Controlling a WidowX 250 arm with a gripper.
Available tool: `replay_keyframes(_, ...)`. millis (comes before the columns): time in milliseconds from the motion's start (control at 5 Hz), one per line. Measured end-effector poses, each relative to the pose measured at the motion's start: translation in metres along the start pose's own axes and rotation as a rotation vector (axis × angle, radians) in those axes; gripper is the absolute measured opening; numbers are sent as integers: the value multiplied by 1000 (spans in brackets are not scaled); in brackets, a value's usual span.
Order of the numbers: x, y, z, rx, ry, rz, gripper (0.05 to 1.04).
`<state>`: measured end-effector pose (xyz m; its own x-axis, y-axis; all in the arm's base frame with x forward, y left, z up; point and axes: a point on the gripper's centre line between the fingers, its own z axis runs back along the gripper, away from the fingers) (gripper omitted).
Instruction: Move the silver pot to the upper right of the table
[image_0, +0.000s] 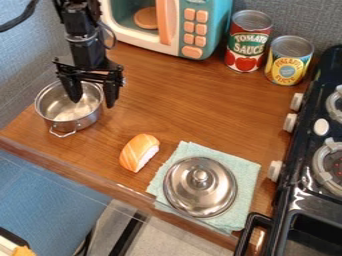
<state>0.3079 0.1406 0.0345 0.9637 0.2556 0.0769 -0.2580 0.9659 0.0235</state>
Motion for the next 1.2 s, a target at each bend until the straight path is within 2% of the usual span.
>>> replay_keyframes(200,-3,0,-17,-11,32,6,945)
replay_keyframes(600,0,2,-18,-16,14,3,345)
replay_keyframes(800,-3,0,-20,-18,20,-3,151)
replay_keyframes(1000,-3,0,-15,-14,9,9,97)
replay_keyframes(1200,1,-12,5,0,-34,0,82)
